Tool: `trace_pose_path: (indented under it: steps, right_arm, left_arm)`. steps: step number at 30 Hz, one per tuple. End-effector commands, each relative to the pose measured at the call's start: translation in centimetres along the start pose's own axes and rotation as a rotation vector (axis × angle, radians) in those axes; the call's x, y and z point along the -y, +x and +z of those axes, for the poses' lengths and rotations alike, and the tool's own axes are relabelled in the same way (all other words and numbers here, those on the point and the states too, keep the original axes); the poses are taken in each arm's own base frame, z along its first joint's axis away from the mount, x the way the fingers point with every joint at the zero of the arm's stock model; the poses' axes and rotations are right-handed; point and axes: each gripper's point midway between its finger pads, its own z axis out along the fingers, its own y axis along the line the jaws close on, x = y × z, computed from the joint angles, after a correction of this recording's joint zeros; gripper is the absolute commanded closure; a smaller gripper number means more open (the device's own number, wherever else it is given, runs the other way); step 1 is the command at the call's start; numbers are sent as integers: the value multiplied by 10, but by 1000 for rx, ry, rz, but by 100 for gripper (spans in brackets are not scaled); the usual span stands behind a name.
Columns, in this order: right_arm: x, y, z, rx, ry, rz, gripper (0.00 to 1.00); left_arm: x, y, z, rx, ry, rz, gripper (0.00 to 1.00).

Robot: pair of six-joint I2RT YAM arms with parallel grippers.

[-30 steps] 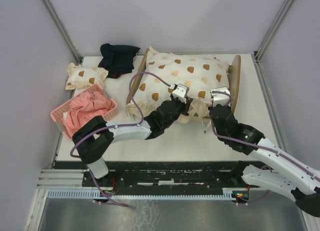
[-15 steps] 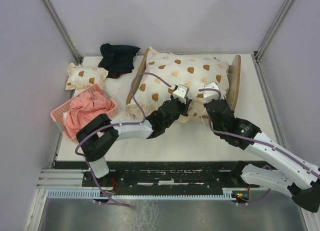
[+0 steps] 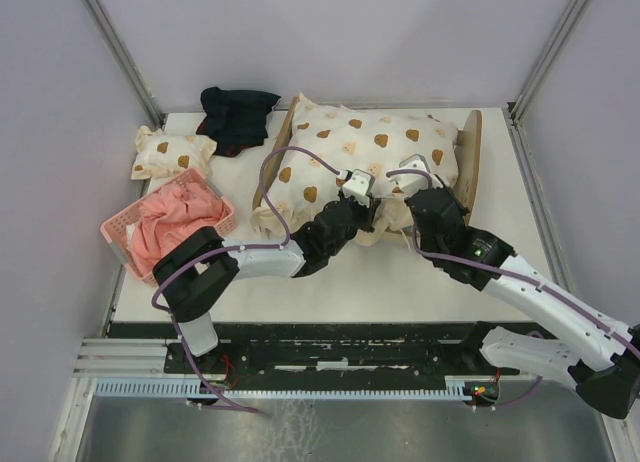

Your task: Set up the pet bed

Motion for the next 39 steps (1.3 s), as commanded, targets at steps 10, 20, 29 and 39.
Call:
trace_pose_path:
  steps: [10, 20, 29, 39]
  right_arm:
    - [38, -30, 1, 60, 66, -19, 82]
    - [33, -45, 8, 96, 36, -154, 85]
    - [-47, 10, -11, -90, -303, 199, 63]
    - [-119, 37, -14, -101, -442, 617, 54]
  left_arm:
    - [-10, -2, -1, 25, -25, -37, 97]
    - [-10, -1, -1, 22, -24, -37, 97]
    - [-23, 0, 1, 19, -53, -72, 97]
    - [-22, -4, 1, 18, -29, -103, 97]
